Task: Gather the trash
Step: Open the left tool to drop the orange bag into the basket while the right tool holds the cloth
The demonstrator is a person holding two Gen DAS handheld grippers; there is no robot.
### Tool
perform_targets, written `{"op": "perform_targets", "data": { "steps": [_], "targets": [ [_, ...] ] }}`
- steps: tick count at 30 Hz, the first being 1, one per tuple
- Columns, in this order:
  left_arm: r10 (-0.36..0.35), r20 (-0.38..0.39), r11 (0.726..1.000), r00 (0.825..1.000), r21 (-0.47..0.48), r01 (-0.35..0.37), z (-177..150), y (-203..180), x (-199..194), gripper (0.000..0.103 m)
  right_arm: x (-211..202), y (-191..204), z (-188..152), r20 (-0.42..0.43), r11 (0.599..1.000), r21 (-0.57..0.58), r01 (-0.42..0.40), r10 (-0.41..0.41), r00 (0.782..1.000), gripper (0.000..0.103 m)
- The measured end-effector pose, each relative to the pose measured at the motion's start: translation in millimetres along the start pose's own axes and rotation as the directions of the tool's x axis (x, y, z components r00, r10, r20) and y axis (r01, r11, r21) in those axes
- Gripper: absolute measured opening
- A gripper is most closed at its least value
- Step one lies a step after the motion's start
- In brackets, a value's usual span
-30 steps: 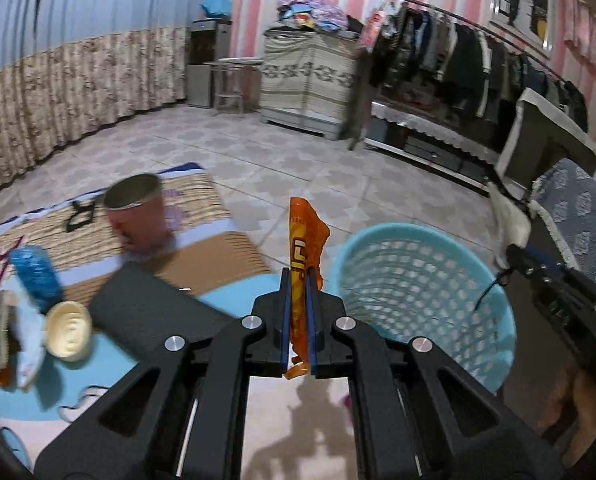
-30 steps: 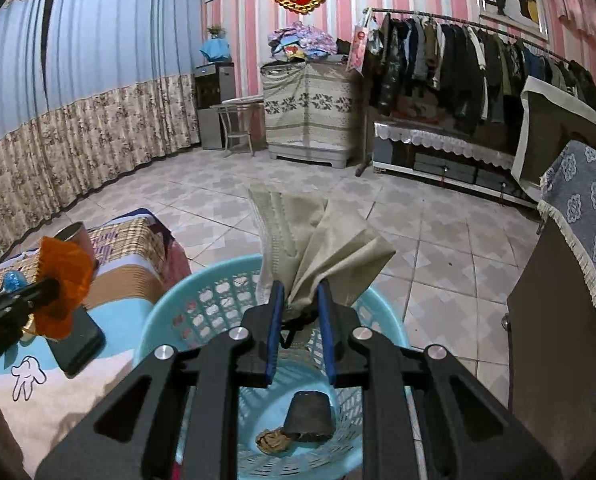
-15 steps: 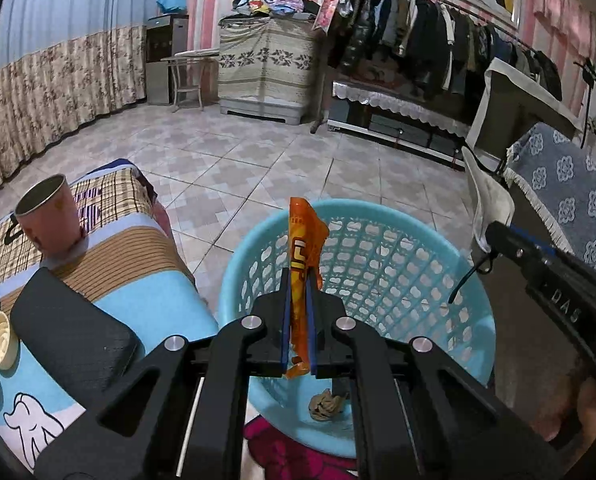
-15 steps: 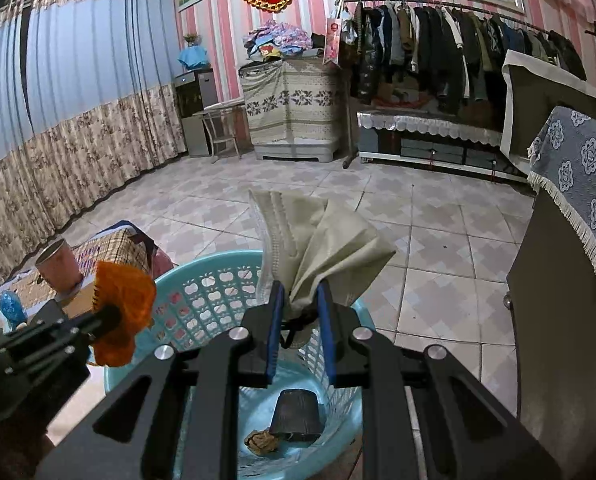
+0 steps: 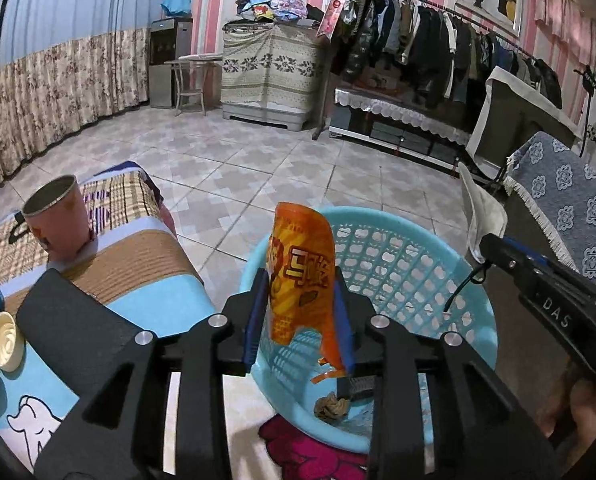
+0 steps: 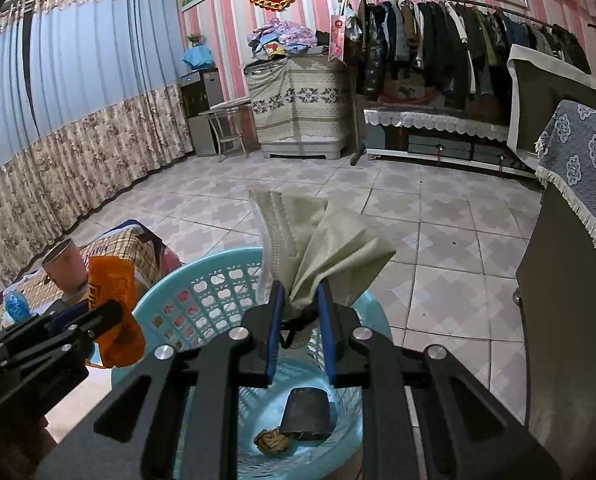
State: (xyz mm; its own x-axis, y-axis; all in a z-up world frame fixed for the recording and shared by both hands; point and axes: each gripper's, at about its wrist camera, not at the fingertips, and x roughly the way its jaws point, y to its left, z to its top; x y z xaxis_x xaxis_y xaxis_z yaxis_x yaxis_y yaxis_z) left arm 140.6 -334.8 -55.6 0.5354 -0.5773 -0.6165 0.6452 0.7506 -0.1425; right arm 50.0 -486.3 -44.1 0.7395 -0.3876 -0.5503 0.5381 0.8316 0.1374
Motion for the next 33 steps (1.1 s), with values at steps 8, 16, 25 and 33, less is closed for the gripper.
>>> {"op": "perform_targets", "data": {
  "steps": [8,16,25,33],
  "targets": [
    [-0.059,-0.024,0.998,0.998,0.004,0.059,-3,-7,7,0.02,-1,-5,-1,0.003,1.0,0.015,0.015,-0.016,1.0,0.018],
    [-0.041,-0.025,0.998,0.999,0.037,0.042,-7,-18,10,0.041,-1,-14,-4,0.0,0.999,0.047,0.022,-0.022,1.0,0.018],
    [0.016,-0.003,1.0,1.0,0.018,-0.016,-6,-6,2,0.059,0,-12,-5,-0.004,0.999,0.037,0.021,-0.021,1.0,0.018],
    [0.136,0.049,0.99,0.989,-0.035,-0.135,-2,22,-23,0.086,4,9,-9,-0.015,1.0,-0.011,0.0,0.0,1.0,0.019]
  ]
}}
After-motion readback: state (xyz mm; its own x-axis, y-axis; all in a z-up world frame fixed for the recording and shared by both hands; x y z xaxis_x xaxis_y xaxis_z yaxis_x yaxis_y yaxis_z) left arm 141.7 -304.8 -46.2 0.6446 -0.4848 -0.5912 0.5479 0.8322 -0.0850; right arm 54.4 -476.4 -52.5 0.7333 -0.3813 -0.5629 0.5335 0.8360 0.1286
